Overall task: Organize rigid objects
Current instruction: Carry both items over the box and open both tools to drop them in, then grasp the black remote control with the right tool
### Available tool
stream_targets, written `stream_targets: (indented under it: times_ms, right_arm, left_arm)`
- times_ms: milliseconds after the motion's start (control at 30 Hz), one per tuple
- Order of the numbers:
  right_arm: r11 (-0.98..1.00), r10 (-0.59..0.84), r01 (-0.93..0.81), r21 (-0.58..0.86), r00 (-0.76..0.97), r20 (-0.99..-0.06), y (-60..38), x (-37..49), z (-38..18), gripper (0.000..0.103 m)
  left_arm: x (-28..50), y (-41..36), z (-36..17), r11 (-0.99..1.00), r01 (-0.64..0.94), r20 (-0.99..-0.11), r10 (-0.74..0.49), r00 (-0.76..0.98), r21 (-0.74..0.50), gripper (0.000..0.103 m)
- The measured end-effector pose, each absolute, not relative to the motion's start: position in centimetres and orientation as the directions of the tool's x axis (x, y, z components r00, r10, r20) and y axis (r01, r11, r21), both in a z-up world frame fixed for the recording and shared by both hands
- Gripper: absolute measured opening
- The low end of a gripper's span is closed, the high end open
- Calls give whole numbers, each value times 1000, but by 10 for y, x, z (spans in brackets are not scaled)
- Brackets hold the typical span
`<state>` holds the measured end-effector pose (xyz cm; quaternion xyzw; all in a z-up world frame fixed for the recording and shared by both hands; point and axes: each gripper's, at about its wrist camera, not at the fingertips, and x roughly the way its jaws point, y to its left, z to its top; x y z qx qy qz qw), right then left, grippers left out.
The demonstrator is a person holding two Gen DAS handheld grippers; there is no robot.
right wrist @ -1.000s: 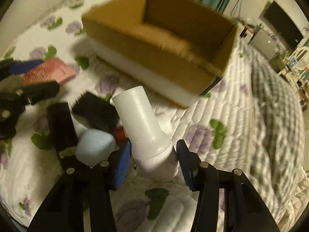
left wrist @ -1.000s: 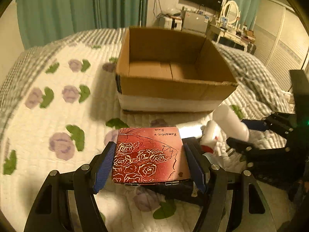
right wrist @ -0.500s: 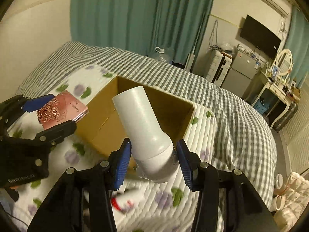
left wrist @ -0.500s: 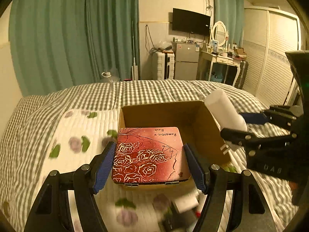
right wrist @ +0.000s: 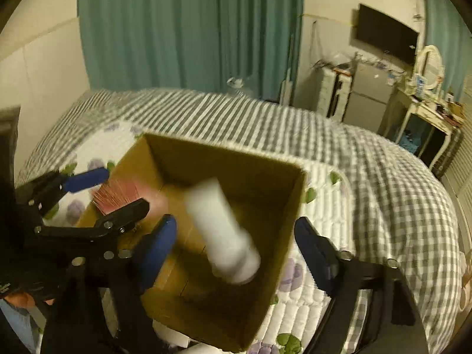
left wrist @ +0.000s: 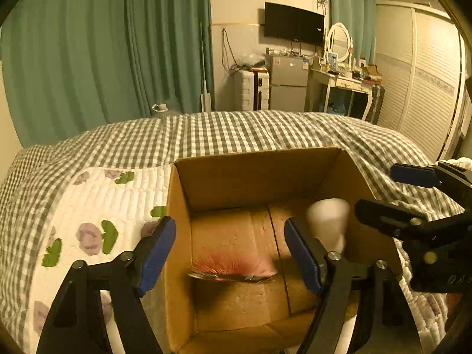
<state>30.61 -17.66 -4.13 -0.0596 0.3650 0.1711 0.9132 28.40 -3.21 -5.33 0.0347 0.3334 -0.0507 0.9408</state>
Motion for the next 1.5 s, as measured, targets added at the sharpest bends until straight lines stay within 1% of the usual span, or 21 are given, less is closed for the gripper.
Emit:
stream_targets:
  times_ms: [133, 267, 433, 567, 700, 767, 833, 867, 900, 933, 1067, 1167, 1267, 1333, 1400, 1500]
  right_arm:
    - [944, 231, -329, -10, 683, -693, -184, 284, -25, 82]
    - [940, 192, -334, -63, 675, -712, -185, 238, -9, 83]
    - [933, 175, -351, -85, 647, -742, -180, 182, -9, 83]
    - [932, 146, -346, -109, 633, -761, -173, 140, -27, 83]
    - [925, 157, -373, -72, 546, -823, -158, 113, -71, 82]
    - [924, 165, -379, -48, 511, -843, -153, 108, -91, 82]
    - [910, 185, -414, -24, 457, -870, -141, 101, -118, 81]
    - [901, 190, -434, -21, 436, -880, -135, 100, -127, 72]
    - [887, 204, -462, -11, 411, -888, -127, 99, -135, 59]
    - [874, 211, -486, -5, 388, -897, -119, 100, -142, 55]
    - [849, 215, -529, 5, 335, -917, -98, 106, -160, 53]
    - [857, 172, -514, -38, 354, -919, -89, 114, -171, 53]
    - [872, 177, -489, -17, 349, -920, -87, 125, -178, 51]
    - [873, 173, -486, -30, 367, -914, -87, 121, -175, 46]
    - [873, 185, -488, -28, 382, -905, -91, 115, -167, 32]
    - [880, 225, -475, -1, 418, -880, -106, 103, -142, 24]
  left_arm:
    - [256, -30, -37, 992, 103, -625, -34, 780, 73, 80]
    - [212, -25, -23, 990, 91, -637, -1, 771, 109, 83]
    - [160, -22, -19, 989, 126, -675, -39, 737, 80, 83]
    - [126, -21, -29, 991, 115, -688, -36, 725, 70, 83]
    - [98, -16, -55, 994, 89, -707, -16, 707, 66, 83]
    - [92, -9, -73, 995, 63, -725, 10, 689, 74, 83]
    - [86, -4, -88, 995, 25, -711, 55, 701, 101, 83]
    - [82, -3, -96, 993, 28, -708, 59, 704, 111, 83]
    - [81, -2, -101, 992, 30, -712, 66, 699, 122, 83]
    - [82, 1, -107, 991, 31, -721, 74, 689, 131, 83]
    - [85, 15, -115, 997, 19, -736, 40, 676, 71, 83]
    - [87, 26, -118, 1000, 4, -741, 13, 671, 21, 83]
    - [88, 32, -122, 1000, -5, -754, -2, 656, -7, 83]
    - [87, 34, -122, 1000, -9, -756, -5, 655, -15, 83]
    - [85, 35, -120, 1000, -11, -752, -9, 659, -21, 83]
    - [84, 32, -118, 1000, -20, -752, 12, 659, -2, 83]
